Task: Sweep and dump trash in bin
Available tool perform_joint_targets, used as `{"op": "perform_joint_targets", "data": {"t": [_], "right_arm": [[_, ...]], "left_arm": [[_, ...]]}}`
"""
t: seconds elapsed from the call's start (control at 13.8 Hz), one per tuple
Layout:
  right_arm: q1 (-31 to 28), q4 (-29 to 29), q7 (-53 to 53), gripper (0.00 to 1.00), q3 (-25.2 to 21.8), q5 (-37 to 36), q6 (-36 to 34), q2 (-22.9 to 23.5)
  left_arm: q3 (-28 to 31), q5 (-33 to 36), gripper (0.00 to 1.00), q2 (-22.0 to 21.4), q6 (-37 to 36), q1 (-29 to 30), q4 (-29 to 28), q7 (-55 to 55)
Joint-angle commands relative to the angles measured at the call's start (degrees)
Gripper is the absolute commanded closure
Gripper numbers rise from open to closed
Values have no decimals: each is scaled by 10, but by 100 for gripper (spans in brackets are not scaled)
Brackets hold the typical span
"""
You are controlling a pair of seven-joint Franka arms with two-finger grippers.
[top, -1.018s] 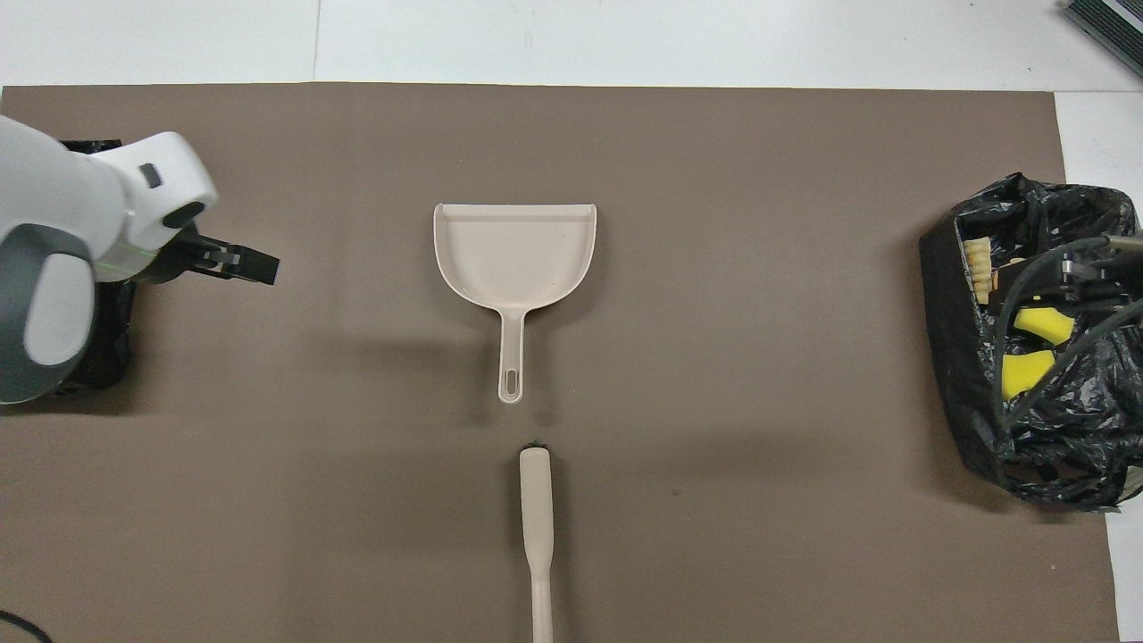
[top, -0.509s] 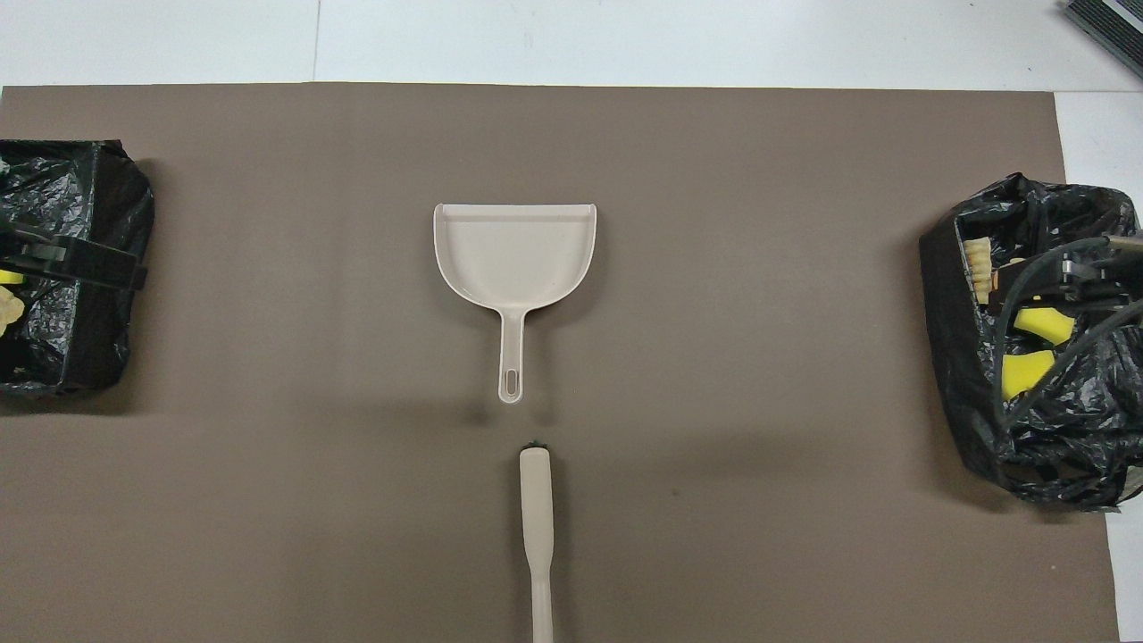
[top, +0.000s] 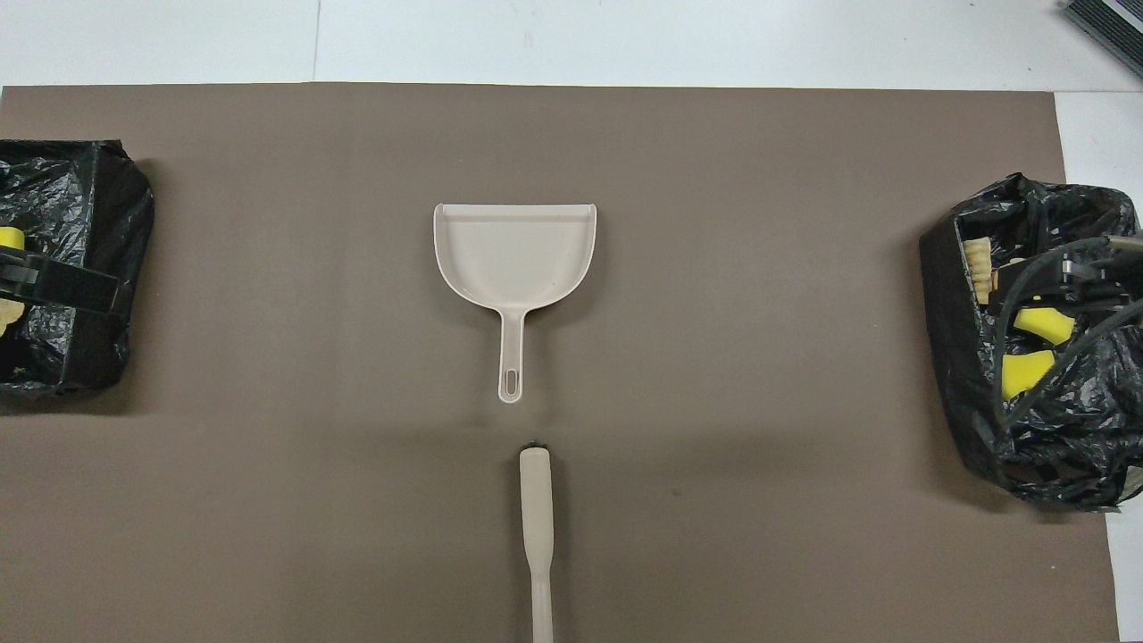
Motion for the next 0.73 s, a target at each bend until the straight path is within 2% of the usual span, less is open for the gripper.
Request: {"op": "perform_joint_targets", "data": {"t": [0.0, 0.65], "right_arm": [[-7, -7, -10, 0, 5, 8, 5, -7], [-7, -7, -10, 0, 5, 8, 5, -7]], "left_arm": [[-2, -1, 0, -13, -14, 9, -12, 4], [0, 24, 0, -13, -6, 15, -12, -9]]}}
